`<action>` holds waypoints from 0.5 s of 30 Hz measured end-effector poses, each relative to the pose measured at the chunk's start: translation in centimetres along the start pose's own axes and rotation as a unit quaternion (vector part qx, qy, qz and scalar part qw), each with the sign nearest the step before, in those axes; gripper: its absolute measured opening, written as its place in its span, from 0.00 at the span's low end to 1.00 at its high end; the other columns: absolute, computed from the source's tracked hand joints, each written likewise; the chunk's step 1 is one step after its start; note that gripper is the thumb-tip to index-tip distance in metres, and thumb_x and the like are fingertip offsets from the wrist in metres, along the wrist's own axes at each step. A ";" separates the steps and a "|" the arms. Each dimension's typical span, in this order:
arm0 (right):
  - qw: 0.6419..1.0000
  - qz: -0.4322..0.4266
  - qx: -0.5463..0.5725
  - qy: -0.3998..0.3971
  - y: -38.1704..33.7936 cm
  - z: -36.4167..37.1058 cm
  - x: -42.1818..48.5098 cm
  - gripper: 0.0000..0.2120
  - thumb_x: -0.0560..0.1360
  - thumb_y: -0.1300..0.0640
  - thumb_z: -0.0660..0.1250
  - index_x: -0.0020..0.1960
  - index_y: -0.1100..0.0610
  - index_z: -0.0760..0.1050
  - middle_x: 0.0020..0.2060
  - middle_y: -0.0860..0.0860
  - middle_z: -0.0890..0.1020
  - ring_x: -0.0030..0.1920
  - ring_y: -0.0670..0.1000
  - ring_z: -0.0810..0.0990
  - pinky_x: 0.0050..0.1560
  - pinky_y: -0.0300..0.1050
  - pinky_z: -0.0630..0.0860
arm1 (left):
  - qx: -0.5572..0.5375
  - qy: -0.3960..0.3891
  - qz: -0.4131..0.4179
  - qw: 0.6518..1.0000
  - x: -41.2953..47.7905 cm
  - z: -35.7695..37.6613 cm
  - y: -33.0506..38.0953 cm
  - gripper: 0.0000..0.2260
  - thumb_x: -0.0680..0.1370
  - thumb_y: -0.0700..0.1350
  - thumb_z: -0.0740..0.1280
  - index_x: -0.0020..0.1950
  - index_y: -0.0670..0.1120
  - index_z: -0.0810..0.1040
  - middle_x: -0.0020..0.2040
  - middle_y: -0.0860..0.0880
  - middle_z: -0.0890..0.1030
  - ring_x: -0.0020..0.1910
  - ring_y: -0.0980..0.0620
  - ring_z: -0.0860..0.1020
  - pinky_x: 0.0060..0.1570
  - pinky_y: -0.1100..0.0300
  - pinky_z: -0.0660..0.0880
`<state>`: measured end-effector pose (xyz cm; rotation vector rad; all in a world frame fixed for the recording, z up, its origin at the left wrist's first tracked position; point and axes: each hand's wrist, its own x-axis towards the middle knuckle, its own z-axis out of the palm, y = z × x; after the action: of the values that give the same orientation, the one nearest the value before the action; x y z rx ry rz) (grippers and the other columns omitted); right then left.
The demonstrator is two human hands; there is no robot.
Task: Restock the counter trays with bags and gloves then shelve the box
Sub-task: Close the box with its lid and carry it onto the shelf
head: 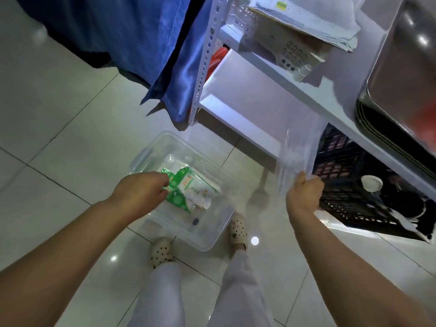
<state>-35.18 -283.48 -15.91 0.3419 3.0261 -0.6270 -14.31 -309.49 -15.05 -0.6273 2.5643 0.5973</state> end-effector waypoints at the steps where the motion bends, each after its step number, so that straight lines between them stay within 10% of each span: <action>1: 1.000 -0.016 0.007 -0.009 0.2 0.1 -1.9 0.19 0.80 0.53 0.55 0.56 0.70 0.70 0.54 0.67 0.74 0.55 0.65 0.74 0.55 0.55 0.70 | 0.007 0.003 0.006 1.000 -0.4 -0.3 -0.3 0.12 0.78 0.48 0.60 0.60 0.50 0.75 0.55 0.50 0.80 0.52 0.47 0.78 0.41 0.59 0.69; 15: 0.855 -0.469 -0.136 -0.173 3.9 5.0 -11.9 0.20 0.75 0.44 0.54 0.53 0.57 0.75 0.43 0.53 0.78 0.42 0.53 0.77 0.45 0.45 0.71 | 0.098 0.152 0.199 0.963 3.0 4.3 1.3 0.32 0.61 0.39 0.78 0.64 0.40 0.75 0.61 0.41 0.79 0.62 0.41 0.77 0.60 0.47 0.73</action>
<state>-22.81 -284.45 -21.13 -1.1795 2.6820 -0.1976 -16.09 -307.30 -19.69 -0.1375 3.0221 0.3828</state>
